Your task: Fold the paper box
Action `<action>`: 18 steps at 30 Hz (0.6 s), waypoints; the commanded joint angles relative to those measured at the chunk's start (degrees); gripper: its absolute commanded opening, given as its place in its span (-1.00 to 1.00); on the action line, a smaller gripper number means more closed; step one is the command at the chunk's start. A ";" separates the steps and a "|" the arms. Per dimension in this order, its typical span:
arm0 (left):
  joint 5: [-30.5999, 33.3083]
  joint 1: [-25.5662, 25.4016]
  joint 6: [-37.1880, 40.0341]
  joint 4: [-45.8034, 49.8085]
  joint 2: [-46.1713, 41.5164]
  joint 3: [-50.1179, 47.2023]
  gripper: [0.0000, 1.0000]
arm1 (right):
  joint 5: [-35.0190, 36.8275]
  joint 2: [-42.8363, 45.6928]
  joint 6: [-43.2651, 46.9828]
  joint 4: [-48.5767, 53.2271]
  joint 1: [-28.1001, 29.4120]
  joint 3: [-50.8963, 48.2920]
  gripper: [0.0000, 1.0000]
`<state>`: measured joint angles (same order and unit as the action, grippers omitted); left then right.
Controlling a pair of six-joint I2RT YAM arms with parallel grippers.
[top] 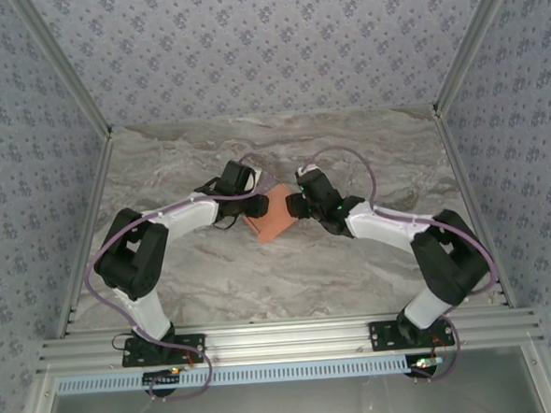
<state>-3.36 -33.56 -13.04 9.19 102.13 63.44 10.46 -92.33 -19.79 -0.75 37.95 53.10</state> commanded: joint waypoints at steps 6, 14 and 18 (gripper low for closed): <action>2.56 -0.35 0.73 0.23 -2.75 -0.83 0.01 | -2.33 -7.47 1.62 1.20 -1.86 0.97 0.14; -0.44 1.85 1.96 2.50 -0.18 0.11 0.11 | -3.07 -8.18 4.17 2.34 -2.36 2.69 0.14; -1.12 1.94 1.97 3.62 1.83 0.72 0.11 | -3.71 -5.92 5.54 5.36 -2.36 4.94 0.15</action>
<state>-2.85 -31.70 -11.99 10.35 102.35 63.07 7.68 -99.18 -16.49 0.58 35.88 55.79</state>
